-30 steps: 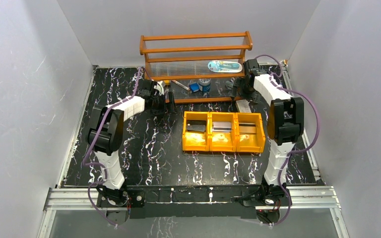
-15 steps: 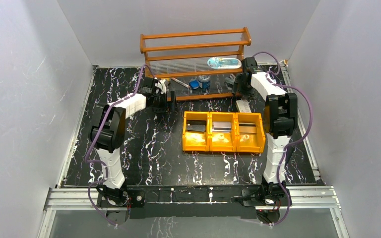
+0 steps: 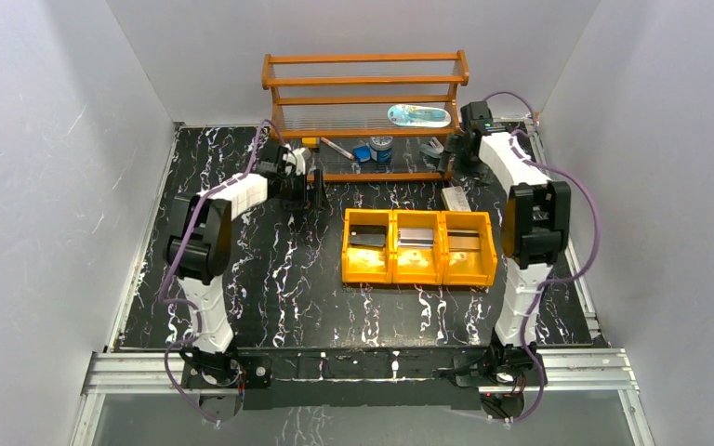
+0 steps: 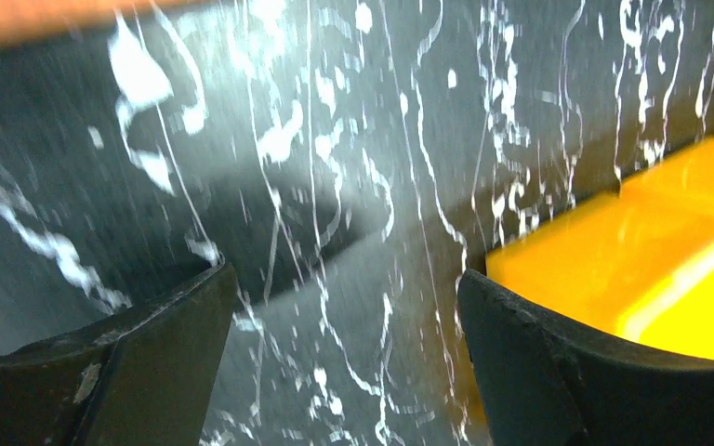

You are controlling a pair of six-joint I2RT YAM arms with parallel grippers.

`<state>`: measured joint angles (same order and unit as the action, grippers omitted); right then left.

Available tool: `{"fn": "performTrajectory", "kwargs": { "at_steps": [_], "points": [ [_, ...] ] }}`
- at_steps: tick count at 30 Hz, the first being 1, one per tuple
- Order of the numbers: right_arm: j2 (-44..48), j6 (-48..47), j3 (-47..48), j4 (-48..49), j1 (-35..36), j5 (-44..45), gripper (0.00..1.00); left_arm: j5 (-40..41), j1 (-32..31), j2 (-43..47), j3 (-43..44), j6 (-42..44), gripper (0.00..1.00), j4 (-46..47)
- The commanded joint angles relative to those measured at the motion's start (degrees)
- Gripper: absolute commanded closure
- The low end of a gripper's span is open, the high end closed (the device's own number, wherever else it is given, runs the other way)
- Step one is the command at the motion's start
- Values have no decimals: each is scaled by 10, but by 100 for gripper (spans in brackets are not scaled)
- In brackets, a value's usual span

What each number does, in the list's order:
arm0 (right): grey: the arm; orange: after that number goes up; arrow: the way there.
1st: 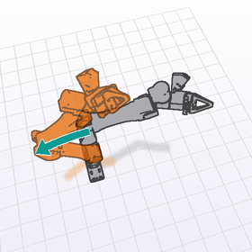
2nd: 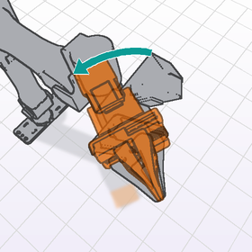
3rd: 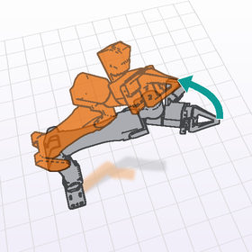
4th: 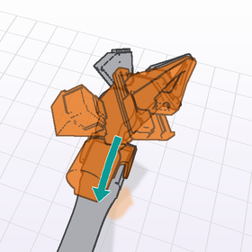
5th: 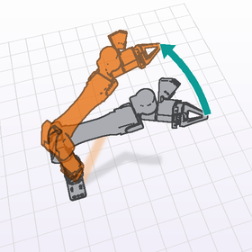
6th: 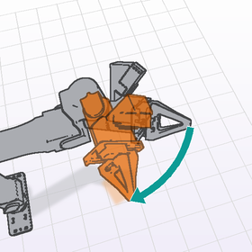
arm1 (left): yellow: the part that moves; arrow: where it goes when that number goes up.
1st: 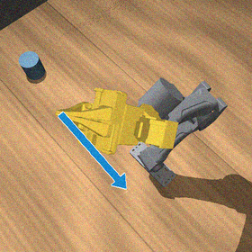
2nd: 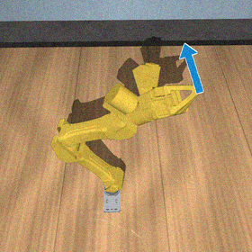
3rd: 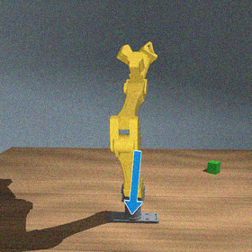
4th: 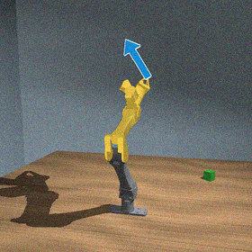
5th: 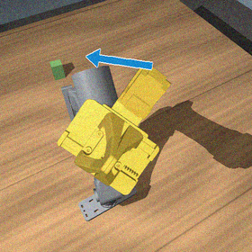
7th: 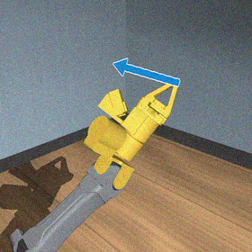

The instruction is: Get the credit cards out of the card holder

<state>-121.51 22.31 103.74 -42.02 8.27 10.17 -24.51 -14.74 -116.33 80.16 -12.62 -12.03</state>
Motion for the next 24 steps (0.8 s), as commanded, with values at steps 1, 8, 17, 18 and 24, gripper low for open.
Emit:
{"fn": "performTrajectory", "kwargs": {
  "at_steps": [1, 8, 17, 18, 24],
  "points": [
    [135, 29, -69, -20, -25, 35, 2, -49, -1, 98, -97, -18, 11, 9],
    [283, 67, -241, -14, -67, 29, 2, -53, -2, 218, -189, -53, 9, 35],
    [371, 74, -402, 22, -69, -96, 3, -40, -2, 370, -287, -85, 7, 30],
    [371, 74, -410, 22, -69, -103, 3, -42, -2, 384, -297, -87, 7, 27],
    [391, 82, -450, 63, -68, -192, 8, -38, -2, 460, -336, -94, 6, 6]
  ]
}}
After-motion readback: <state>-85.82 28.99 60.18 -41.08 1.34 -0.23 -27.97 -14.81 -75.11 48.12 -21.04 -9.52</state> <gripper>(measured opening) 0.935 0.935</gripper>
